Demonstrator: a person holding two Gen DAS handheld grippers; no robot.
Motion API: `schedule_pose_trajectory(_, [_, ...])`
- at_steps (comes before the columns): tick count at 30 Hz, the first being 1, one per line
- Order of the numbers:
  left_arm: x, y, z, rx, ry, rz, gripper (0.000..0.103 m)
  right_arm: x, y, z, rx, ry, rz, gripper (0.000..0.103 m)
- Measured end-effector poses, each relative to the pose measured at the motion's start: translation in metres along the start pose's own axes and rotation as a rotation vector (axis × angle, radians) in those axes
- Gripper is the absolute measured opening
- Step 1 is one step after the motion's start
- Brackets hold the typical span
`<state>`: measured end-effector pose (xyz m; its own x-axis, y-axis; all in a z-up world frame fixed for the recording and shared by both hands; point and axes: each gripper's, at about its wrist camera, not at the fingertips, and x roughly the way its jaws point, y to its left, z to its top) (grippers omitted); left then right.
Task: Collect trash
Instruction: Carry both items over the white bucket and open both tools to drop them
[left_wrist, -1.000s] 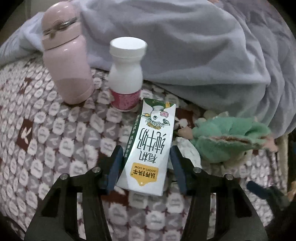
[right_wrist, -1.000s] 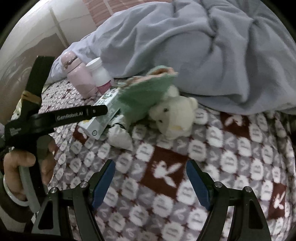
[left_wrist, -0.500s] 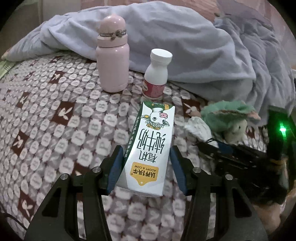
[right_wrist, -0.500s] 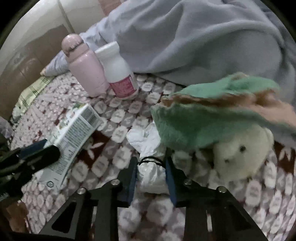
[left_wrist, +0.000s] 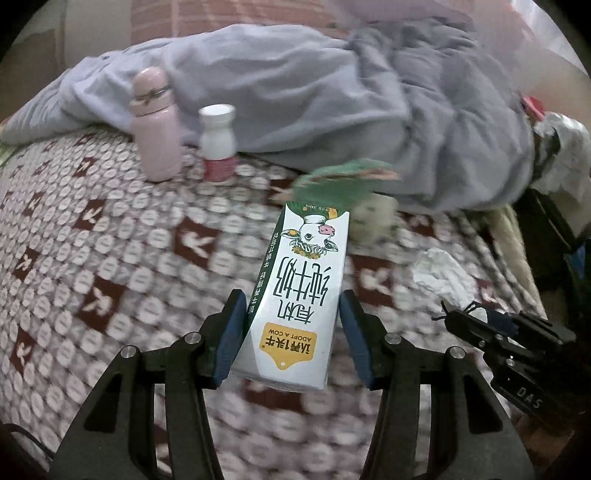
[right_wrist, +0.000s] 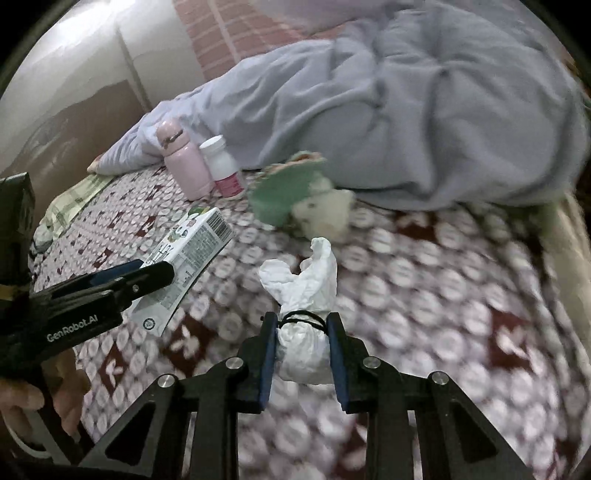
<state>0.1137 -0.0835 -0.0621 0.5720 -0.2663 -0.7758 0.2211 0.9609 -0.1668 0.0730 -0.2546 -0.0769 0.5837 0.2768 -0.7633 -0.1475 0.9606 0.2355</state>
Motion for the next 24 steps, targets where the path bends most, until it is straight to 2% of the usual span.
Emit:
schedule_pose_trajectory(14, [-0.025, -0.137, -0.029, 0.172, 0.001, -0.135, 0.051, -0.112, -0.088, -0.059, 0.149, -0.082, -0.121, 0.026])
schedule_pose_trajectory(24, [-0.026, -0.225, -0.040, 0.292, 0.013, -0.221, 0.051, -0.168, -0.148, -0.087, 0.245, -0.131, -0.222, 0.026])
